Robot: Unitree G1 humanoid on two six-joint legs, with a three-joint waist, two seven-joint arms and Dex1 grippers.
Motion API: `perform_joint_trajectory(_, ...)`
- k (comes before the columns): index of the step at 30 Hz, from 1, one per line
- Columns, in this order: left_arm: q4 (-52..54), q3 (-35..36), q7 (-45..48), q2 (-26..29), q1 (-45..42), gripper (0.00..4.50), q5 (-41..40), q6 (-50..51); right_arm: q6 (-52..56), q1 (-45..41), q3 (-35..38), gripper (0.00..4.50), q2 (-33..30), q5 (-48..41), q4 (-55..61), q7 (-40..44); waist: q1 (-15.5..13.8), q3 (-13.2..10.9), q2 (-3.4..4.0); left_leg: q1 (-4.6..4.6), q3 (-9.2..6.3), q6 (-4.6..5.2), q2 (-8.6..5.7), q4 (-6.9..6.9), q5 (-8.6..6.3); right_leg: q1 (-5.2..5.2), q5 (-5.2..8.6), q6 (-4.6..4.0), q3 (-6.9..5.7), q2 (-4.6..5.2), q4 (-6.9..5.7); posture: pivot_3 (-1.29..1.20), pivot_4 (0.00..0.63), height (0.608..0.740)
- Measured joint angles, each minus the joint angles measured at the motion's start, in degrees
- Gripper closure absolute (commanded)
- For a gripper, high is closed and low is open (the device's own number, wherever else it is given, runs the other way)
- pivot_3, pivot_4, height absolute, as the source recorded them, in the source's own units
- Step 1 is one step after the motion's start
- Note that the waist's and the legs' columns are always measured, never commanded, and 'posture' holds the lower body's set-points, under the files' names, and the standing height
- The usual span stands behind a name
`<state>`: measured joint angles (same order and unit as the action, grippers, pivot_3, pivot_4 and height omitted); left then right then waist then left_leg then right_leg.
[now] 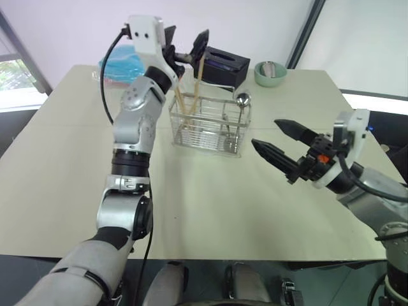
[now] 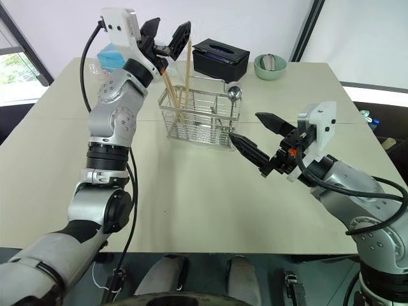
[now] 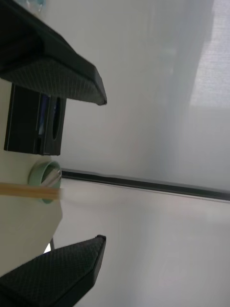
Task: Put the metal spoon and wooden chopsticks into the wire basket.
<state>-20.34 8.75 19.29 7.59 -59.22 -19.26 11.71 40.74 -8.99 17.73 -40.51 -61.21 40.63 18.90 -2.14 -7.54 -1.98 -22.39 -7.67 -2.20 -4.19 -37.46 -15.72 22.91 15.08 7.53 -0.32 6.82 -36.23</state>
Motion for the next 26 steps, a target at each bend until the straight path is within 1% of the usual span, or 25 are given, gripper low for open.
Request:
perform_joint_trajectory(4,1.5,0.1,-0.2,1.9,0.0,0.09,-0.8,3.1,0.0,-0.8,-0.8,0.00,0.0,0.4,-0.6,0.5,0.1,0.0,0.00,0.01,0.00,0.00,0.00,0.00,0.00,0.00,0.00,0.00,0.00,-0.01,0.00,0.00,0.150,0.657)
perform_joint_trajectory(6,2.4,0.1,1.2,4.8,0.0,0.09,-1.5,6.2,0.0,-1.2,-1.3,0.00,0.0,1.1,-1.1,1.3,0.3,0.0,0.02,0.02,0.01,0.00,0.00,0.02,0.00,0.01,0.00,0.00,0.00,-0.03,-0.01,0.00,0.150,0.657)
perform_joint_trajectory(7,2.6,0.0,2.4,7.1,0.0,0.09,-1.5,7.9,0.0,-1.2,-1.5,0.00,-0.3,1.7,-1.5,1.9,0.5,0.0,0.03,0.03,0.01,0.00,-0.01,0.02,0.00,0.02,0.00,0.00,-0.01,-0.05,-0.03,0.00,0.150,0.657)
perform_joint_trajectory(9,2.7,-0.1,5.8,13.2,0.1,0.09,-1.3,10.7,0.0,-1.3,-1.5,0.00,-1.6,2.7,-2.4,3.3,1.3,0.0,0.08,0.02,0.00,0.00,-0.03,0.06,0.00,0.05,0.00,-0.01,-0.01,-0.06,-0.04,0.00,0.150,0.657)
perform_joint_trajectory(13,4.5,-1.9,18.1,29.3,3.4,0.09,0.7,11.5,-0.4,-1.2,-0.1,0.00,-5.1,5.1,-6.0,8.1,2.5,-0.1,0.15,0.04,0.03,0.00,0.00,0.19,0.00,0.11,0.01,-0.03,0.00,-0.04,-0.03,0.00,0.150,0.657)
perform_joint_trajectory(16,7.7,-3.9,31.1,42.0,10.4,0.09,1.8,11.1,-1.6,-0.2,1.6,0.00,-8.1,7.6,-9.5,13.1,2.9,-0.1,0.22,0.04,0.03,0.00,0.04,0.26,0.00,0.11,0.02,-0.05,0.02,0.00,0.01,0.00,0.150,0.657)
perform_joint_trajectory(19,12.3,-4.2,43.4,51.0,19.5,0.09,1.0,10.0,-3.8,0.1,1.8,0.00,-9.8,11.1,-13.2,17.8,2.9,-0.1,0.25,0.02,0.03,0.00,0.06,0.25,-0.01,0.10,0.03,-0.06,0.03,0.06,0.06,0.00,0.150,0.657)
perform_joint_trajectory(22,15.0,-2.7,48.9,54.9,24.4,0.09,-0.3,10.0,-5.6,-0.7,1.3,0.00,-10.0,14.0,-16.8,20.7,2.2,-0.2,0.28,0.01,-0.04,0.02,0.06,0.19,0.00,0.06,0.13,-0.25,0.02,0.06,0.10,0.00,0.150,0.657)
perform_joint_trajectory(26,18.8,1.5,48.7,56.1,25.8,0.09,-2.3,11.5,-7.8,-3.2,-0.2,0.00,-9.3,16.8,-19.5,23.6,1.4,-0.2,0.33,0.03,-0.03,0.08,0.08,0.19,0.04,0.02,0.14,-0.28,0.02,0.07,0.11,0.00,0.150,0.657)
